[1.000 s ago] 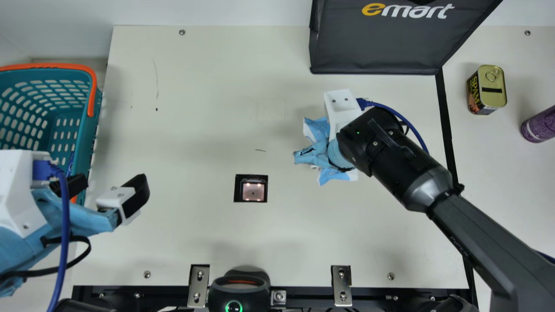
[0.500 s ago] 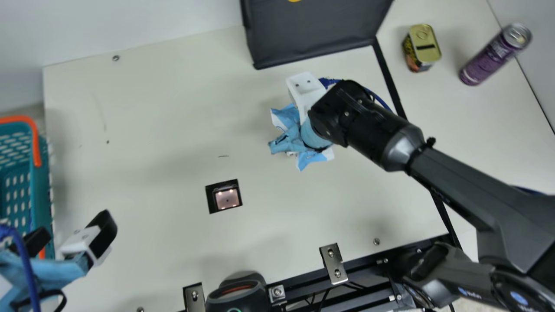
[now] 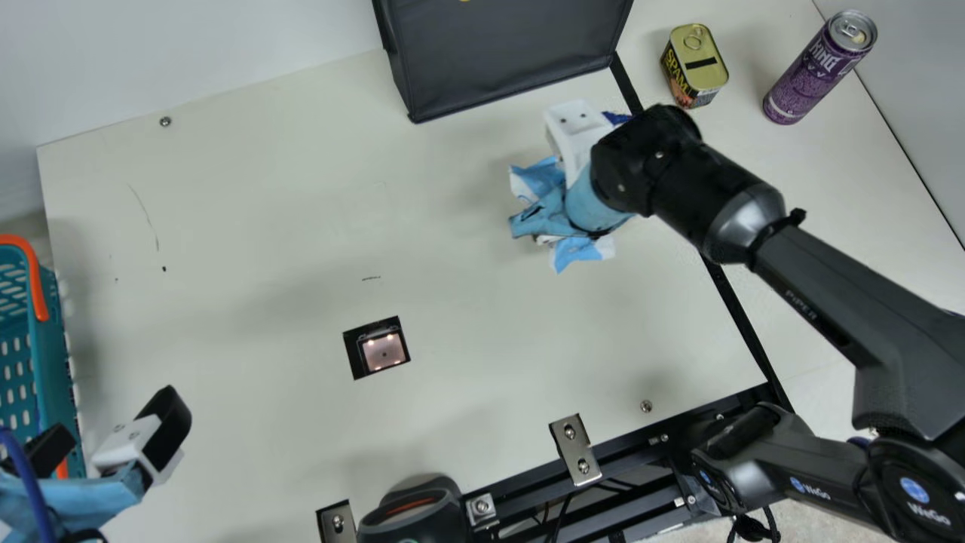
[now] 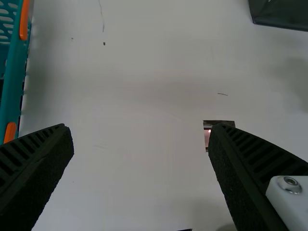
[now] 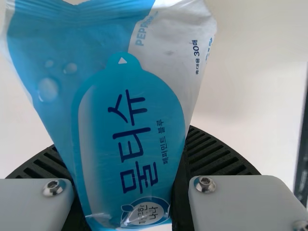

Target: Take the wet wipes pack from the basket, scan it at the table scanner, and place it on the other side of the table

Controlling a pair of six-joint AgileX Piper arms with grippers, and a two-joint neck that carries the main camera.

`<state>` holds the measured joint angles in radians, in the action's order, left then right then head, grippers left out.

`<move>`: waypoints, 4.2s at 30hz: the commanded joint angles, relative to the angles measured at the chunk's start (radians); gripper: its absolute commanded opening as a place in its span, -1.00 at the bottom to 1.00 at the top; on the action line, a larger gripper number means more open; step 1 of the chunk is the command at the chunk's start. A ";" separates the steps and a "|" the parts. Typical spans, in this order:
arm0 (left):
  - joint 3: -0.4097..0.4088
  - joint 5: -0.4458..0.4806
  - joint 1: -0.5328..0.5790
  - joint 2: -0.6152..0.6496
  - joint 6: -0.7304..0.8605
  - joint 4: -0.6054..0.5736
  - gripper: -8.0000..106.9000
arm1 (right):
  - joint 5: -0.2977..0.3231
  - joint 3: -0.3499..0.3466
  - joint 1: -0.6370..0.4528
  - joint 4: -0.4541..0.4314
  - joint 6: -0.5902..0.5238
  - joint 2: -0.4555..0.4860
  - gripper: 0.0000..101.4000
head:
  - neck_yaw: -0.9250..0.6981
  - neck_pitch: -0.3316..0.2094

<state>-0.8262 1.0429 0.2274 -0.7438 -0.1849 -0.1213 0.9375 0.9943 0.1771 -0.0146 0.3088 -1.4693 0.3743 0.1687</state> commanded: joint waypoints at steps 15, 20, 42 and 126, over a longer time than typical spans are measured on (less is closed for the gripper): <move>0.000 0.000 0.000 0.000 0.000 0.000 0.71 | -0.012 -0.051 -0.358 0.039 -0.253 0.030 -1.00 | 0.002 -0.030; 0.000 0.000 0.000 0.000 0.000 0.000 0.71 | -0.014 -0.049 -0.448 0.045 -0.316 0.023 -1.00 | 0.002 -0.030; 0.000 0.000 0.000 0.000 0.000 0.000 0.71 | -0.105 -0.013 -0.671 -0.068 -0.524 -0.077 -1.00 | 0.002 -0.030; 0.000 0.000 0.000 0.000 0.000 0.000 0.71 | 0.017 0.193 -0.251 -0.043 -0.410 0.133 0.87 | 0.002 -0.030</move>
<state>-0.8262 1.0429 0.2274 -0.7438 -0.1849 -0.1213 0.9513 1.1835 -0.1116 -0.0521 -0.1142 -1.3407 0.3743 0.1687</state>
